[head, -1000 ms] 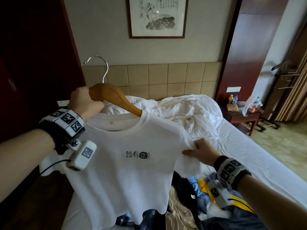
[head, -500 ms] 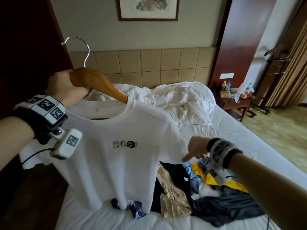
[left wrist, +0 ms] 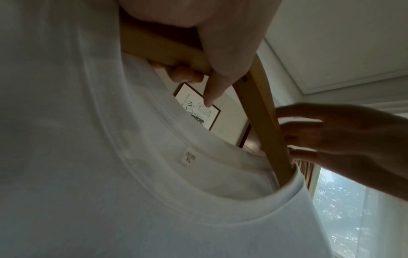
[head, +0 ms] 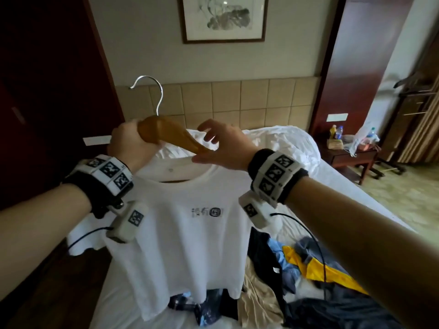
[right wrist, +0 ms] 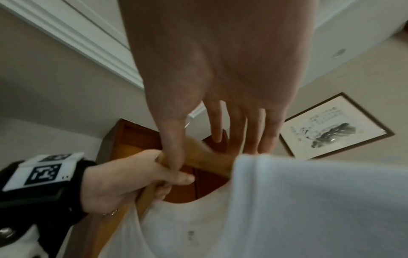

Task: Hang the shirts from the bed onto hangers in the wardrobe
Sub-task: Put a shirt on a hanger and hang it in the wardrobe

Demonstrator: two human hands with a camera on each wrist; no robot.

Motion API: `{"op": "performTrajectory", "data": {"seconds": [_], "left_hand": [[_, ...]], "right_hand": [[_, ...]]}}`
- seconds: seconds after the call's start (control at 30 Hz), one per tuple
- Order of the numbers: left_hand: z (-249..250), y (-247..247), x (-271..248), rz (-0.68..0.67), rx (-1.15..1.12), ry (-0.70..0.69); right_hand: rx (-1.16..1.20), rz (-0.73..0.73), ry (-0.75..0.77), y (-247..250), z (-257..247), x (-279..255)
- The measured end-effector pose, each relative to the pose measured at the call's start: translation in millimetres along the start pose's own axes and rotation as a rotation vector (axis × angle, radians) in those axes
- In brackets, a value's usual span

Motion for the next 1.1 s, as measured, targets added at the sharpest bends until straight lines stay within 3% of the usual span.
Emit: {"op": "performTrajectory", "data": {"seconds": [0.23,0.4,0.73,0.93,1.1], "left_hand": [[4,-15,-9,-0.159,-0.145,-0.088],[-32,1,-4,-0.401,-0.040,-0.152],[-129,27,-3,-0.598,0.100,0.094],[-193,34,-15,-0.578,0.081,0.317],[-251,27,-33,-0.541,0.258,0.459]], "right_hand": [[-0.033,0.019,-0.122,-29,-22,33],[0.046,0.101,-0.048,-31,-20,30],[0.070,0.110,-0.028,-5,-24,32],[0.065,0.115,0.031,-1,-36,28],[0.087,0.165,0.024,7,-35,28]]}}
Point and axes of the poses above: each hand's wrist, its own x-axis towards the middle knuckle, its own y-axis out of the back of the hand, z = x × y, the point moved 5 cm from there along x, towards the middle knuckle, and after that the axes turned 10 degrees about y, right-handed, at the moved point
